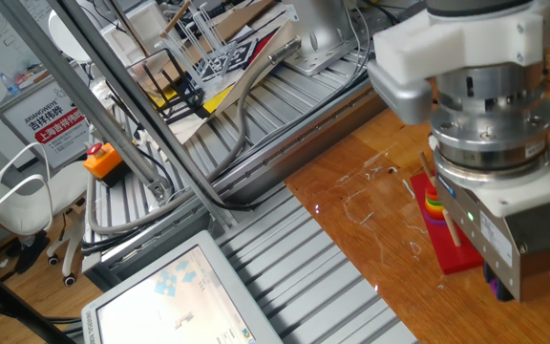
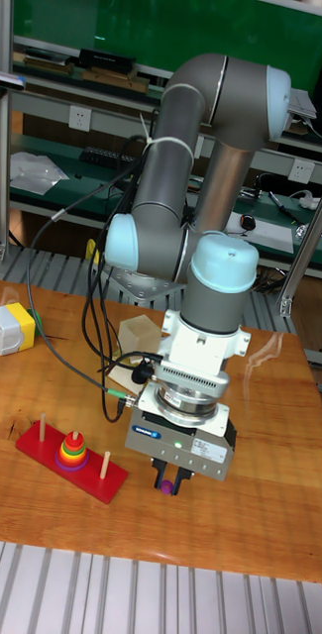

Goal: Take out one Hanoi block and throw it aside

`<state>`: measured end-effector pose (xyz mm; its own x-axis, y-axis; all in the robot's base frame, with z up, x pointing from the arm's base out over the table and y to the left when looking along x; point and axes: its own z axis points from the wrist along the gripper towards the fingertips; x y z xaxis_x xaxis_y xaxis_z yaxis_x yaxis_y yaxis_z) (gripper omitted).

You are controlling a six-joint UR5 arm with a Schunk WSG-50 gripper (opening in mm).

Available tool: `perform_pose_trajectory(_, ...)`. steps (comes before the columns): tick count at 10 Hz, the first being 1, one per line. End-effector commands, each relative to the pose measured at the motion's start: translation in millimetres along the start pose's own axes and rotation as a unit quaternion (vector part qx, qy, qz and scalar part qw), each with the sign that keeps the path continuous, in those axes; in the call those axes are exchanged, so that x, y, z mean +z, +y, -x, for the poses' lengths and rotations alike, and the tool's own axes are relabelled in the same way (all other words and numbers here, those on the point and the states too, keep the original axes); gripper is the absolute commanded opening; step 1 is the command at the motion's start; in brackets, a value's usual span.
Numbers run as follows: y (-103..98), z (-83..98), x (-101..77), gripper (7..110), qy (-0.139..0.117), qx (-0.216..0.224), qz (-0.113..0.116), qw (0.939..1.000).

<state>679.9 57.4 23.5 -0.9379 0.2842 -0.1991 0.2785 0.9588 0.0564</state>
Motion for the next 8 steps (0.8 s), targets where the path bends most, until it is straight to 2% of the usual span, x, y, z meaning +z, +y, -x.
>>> perform_pose_trajectory(1,0.6,1.3,8.5,7,-0.004,0.004,0.005,1.0000)
perform_pose_trajectory(8,-2.5,-0.4,21.2,7,-0.007,-0.003,0.003,1.0000)
